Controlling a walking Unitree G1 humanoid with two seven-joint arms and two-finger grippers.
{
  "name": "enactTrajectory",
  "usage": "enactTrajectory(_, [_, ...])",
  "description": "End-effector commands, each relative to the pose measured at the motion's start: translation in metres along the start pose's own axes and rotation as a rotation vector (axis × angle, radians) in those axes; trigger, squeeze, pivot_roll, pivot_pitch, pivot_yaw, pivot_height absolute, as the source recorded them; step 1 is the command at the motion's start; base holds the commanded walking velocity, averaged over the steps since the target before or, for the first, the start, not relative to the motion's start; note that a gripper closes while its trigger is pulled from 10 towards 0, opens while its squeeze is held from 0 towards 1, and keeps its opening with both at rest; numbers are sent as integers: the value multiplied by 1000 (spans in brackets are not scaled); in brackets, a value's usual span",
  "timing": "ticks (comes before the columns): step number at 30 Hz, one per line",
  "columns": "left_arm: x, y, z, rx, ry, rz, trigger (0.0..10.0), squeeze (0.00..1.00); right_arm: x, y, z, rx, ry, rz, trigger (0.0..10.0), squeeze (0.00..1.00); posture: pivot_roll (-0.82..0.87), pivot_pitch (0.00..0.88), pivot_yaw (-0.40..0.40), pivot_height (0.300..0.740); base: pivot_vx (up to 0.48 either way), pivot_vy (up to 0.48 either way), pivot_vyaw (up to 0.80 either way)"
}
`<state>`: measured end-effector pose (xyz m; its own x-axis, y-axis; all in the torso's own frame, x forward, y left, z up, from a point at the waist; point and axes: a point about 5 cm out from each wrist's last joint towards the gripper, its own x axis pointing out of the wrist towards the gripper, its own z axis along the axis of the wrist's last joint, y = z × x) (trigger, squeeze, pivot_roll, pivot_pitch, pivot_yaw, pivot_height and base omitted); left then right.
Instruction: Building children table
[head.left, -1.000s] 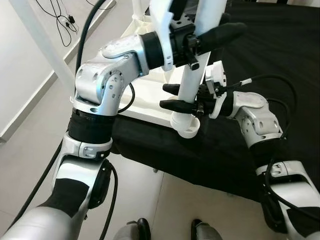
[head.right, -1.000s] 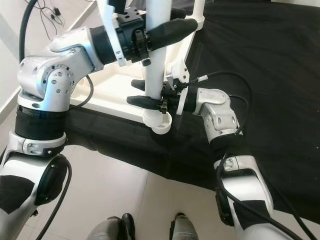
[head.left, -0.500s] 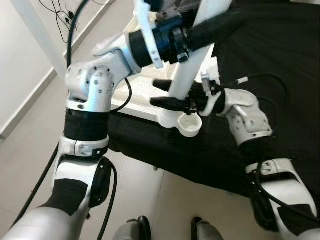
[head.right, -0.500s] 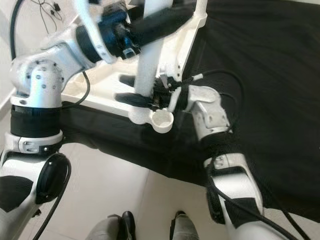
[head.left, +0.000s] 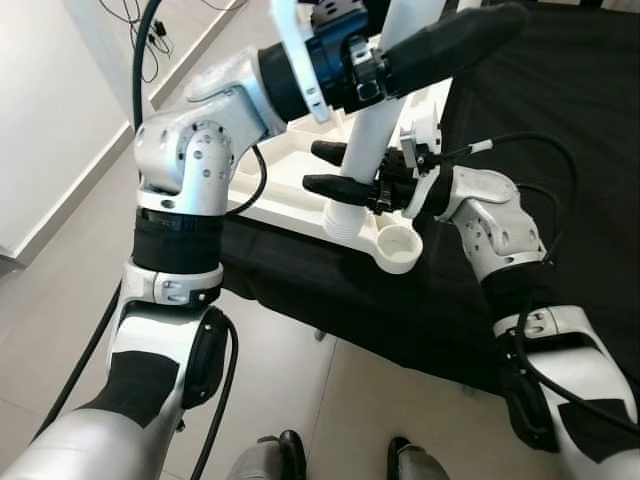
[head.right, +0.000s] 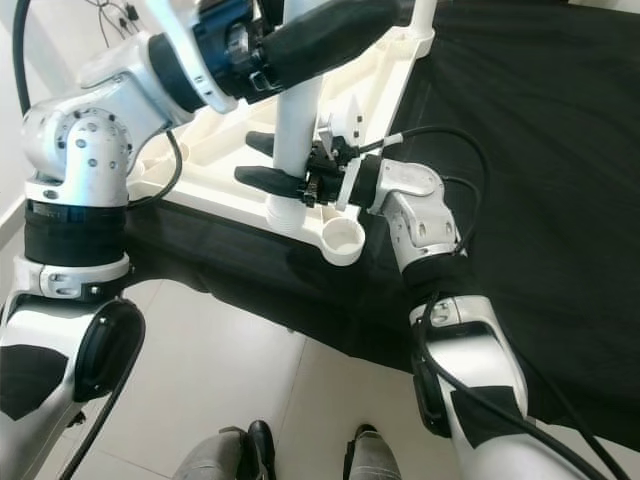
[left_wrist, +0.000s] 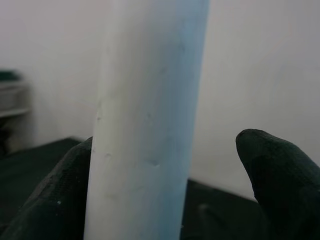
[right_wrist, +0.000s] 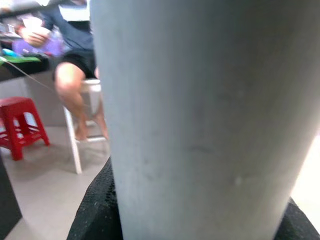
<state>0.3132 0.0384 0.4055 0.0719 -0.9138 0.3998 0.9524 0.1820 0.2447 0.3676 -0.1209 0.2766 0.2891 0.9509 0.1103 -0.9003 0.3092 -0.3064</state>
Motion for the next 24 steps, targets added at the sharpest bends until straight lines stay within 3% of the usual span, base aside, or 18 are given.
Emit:
enactTrajectory(1, [1,13,-9,-13,59,90,10000,1000,2,-1,12,-50,-16,28,0,0,-32,231,37,740,0,0,0])
enactTrajectory(2, [-3,21,-15,-34,91,140,10000,1000,-3,-3,14,-50,-27,26,0,0,-29,234,34,740,0,0,0])
enactTrajectory(4, [-3,21,-15,-34,91,140,10000,1000,-3,-3,14,-50,-27,26,0,0,-29,234,34,740,0,0,0])
enactTrajectory(8, [-15,33,-37,-132,203,222,10000,1000,-17,0,15,-51,-31,80,0,0,-26,245,35,740,0,0,0])
enactTrajectory(9, [-43,20,-38,-158,220,238,10000,1000,-21,0,15,-48,-31,82,0,0,-26,245,35,740,0,0,0])
enactTrajectory(10, [-98,-15,-35,-164,191,239,10000,918,-23,-1,15,-47,-30,78,0,0,-24,247,35,740,0,0,0])
enactTrajectory(11, [-131,-57,-35,-156,220,222,10000,871,-26,-2,15,-50,-31,73,0,0,-20,248,34,740,0,0,0])
enactTrajectory(12, [-147,-88,-38,-160,252,210,10000,706,-28,-4,16,-47,-35,66,0,0,-17,248,34,740,0,0,0])
enactTrajectory(13, [-147,-88,-38,-160,252,210,10000,706,-28,-4,16,-47,-35,66,0,0,-17,248,34,740,0,0,0])
enactTrajectory(14, [-155,-107,-43,-171,256,222,10000,0,-30,-6,17,-43,-42,58,0,0,-10,246,35,740,0,0,0])
enactTrajectory(23, [-155,-119,-52,-173,225,266,10000,0,-32,-5,16,-47,-39,56,0,0,-3,245,35,740,0,0,0])
enactTrajectory(24, [-155,-119,-50,-160,222,301,10000,0,-32,-5,16,-49,-40,49,4667,0,-3,242,33,740,0,0,0])
